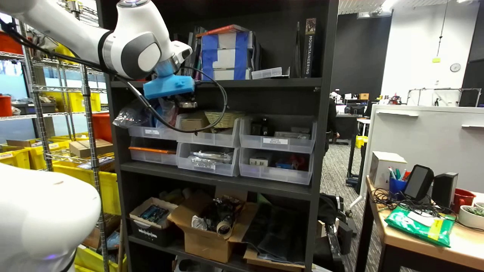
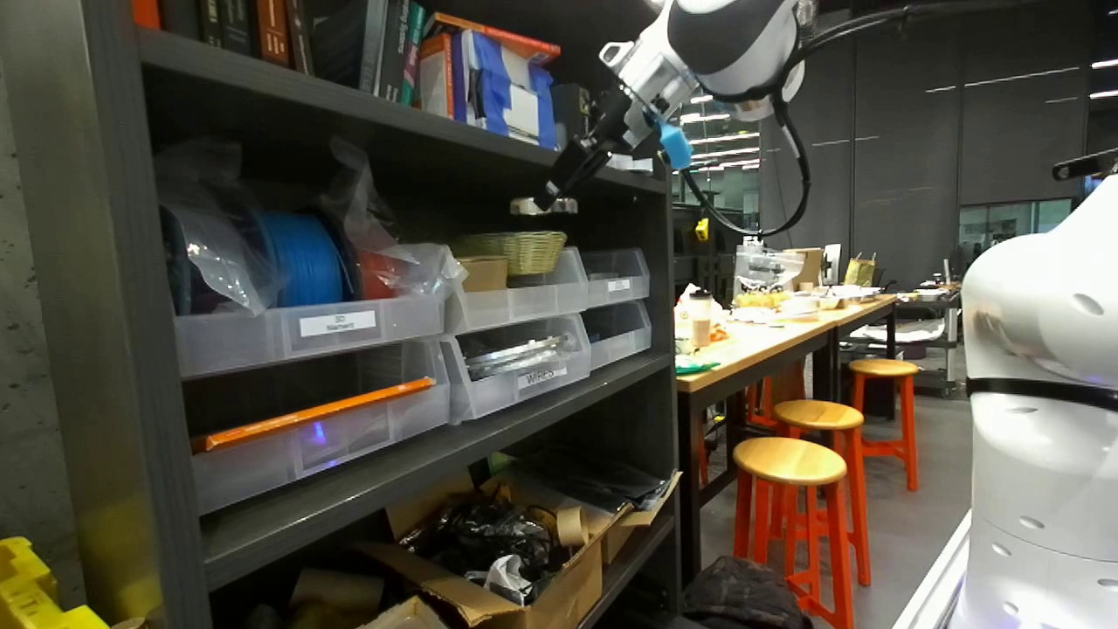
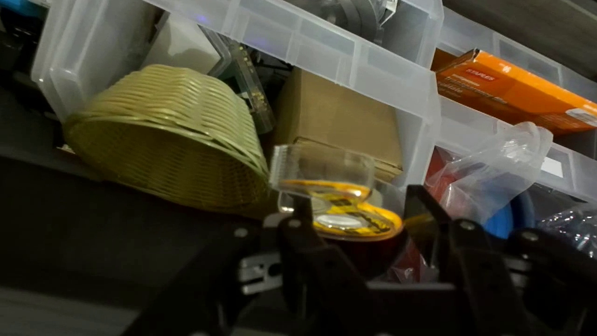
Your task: Remove the silver object from the top left and put it in the basket on the second shelf from the top
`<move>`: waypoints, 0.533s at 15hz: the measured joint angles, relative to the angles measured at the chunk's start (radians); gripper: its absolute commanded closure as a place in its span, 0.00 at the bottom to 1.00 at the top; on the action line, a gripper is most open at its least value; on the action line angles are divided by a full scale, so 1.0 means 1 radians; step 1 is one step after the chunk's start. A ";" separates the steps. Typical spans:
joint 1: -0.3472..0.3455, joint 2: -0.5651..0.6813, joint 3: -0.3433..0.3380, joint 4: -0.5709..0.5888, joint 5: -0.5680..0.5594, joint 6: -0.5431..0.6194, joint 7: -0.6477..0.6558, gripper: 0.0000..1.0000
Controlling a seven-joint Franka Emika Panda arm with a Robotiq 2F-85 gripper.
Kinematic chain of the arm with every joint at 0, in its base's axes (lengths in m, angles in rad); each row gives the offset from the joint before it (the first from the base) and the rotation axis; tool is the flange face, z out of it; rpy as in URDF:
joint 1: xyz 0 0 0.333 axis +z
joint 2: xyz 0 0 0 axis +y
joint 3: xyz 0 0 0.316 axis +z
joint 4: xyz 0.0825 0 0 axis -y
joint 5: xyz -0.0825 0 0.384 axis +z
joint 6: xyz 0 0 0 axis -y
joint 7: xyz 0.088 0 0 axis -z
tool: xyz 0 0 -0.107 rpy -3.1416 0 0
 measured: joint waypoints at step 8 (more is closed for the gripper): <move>0.045 0.037 -0.031 -0.075 -0.054 0.254 0.084 0.73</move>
